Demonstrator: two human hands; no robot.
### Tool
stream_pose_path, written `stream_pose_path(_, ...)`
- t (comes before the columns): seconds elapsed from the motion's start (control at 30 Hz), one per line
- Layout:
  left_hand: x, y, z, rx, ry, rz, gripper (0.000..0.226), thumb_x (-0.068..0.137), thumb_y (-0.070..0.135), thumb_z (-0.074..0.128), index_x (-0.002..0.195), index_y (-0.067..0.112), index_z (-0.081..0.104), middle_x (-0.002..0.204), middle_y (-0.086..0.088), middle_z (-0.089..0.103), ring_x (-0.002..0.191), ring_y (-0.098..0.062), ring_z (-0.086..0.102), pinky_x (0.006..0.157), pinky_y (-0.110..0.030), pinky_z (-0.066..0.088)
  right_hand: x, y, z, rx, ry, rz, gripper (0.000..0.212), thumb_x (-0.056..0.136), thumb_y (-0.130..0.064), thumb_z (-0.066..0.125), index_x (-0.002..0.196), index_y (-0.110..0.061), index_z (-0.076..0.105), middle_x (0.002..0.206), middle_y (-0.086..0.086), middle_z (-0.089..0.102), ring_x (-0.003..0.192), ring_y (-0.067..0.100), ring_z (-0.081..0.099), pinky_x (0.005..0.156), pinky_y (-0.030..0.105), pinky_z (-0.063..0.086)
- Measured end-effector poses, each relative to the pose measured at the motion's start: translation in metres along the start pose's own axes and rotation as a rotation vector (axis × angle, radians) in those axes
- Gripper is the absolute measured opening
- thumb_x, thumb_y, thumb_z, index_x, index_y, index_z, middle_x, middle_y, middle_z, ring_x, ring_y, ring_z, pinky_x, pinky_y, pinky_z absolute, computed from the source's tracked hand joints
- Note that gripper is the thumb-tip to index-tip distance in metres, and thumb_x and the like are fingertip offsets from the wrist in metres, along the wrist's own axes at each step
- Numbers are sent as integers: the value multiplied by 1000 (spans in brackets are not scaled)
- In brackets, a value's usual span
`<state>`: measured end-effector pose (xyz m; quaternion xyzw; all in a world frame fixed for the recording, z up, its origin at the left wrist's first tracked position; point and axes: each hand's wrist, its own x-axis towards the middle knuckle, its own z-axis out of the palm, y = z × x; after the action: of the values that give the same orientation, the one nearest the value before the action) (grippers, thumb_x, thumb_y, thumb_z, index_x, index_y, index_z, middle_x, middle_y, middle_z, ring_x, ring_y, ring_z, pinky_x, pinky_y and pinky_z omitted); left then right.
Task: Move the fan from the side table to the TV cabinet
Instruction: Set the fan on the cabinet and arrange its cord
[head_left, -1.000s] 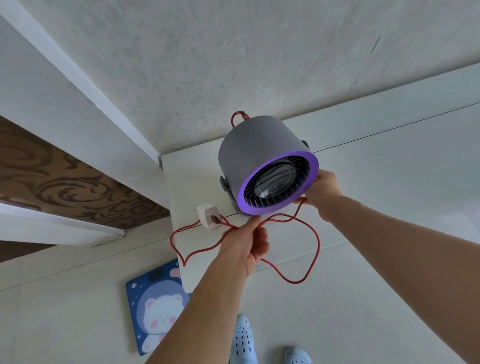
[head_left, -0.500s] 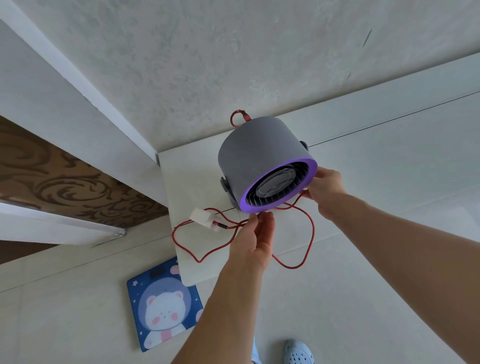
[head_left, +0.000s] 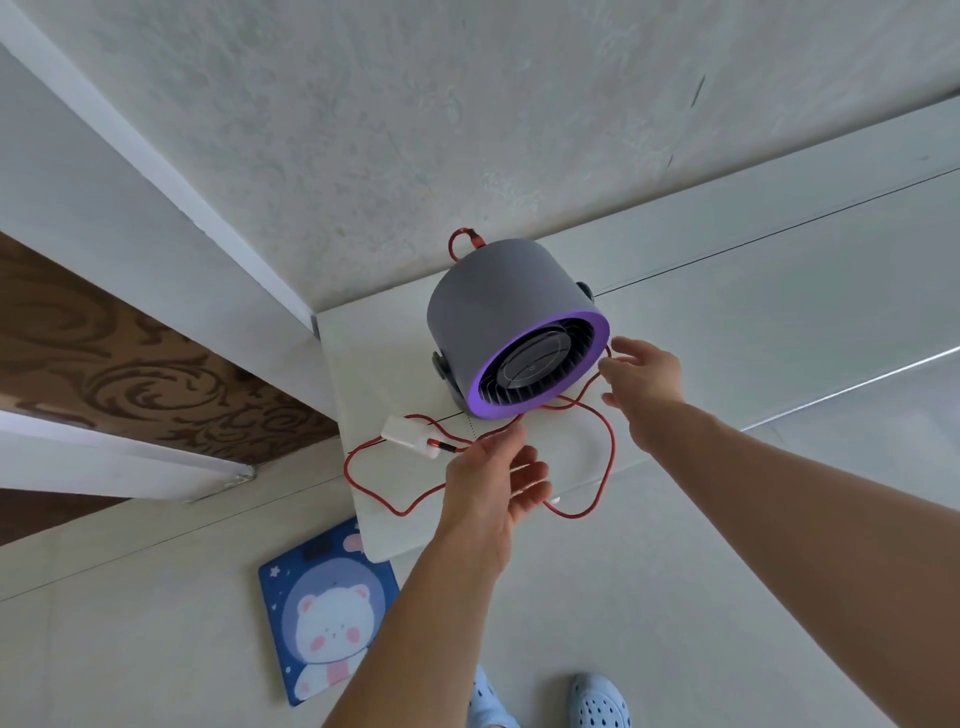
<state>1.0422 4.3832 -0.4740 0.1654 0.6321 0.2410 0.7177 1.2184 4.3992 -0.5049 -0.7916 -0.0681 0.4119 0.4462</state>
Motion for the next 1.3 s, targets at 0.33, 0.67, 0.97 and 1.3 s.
stream_pose_path(0.33,-5,68,-45,680,-38,832,94,58,40,86,137,36,35,135,14,42,113,8,47,77,-13,47,-33,11,12,88,72,60,40,91,9,45,123,-10,59,106,14,64,72,19,62,58,27,54)
stream_pose_path(0.67,22,129,-26,1067,-383,704,128,59,30,91,153,35,3,154,9,25,133,0,26,89,-10,31,-65,31,41,211,-60,76,50,91,11,47,134,-13,54,101,-2,68,84,9,64,80,34,58)
stream_pose_path(0.97,31,131,-25,1138,-321,822,116,46,47,90,143,34,28,138,8,39,122,-7,43,75,-7,37,-76,40,55,274,-38,75,57,92,16,43,138,-15,52,91,-17,63,104,14,63,68,18,52)
stream_pose_path(1.3,24,95,-28,986,-158,901,122,44,47,91,143,36,22,126,6,29,122,-19,43,78,-18,47,-92,50,71,253,-66,62,65,90,19,40,143,-19,47,129,1,64,128,20,53,105,44,46)
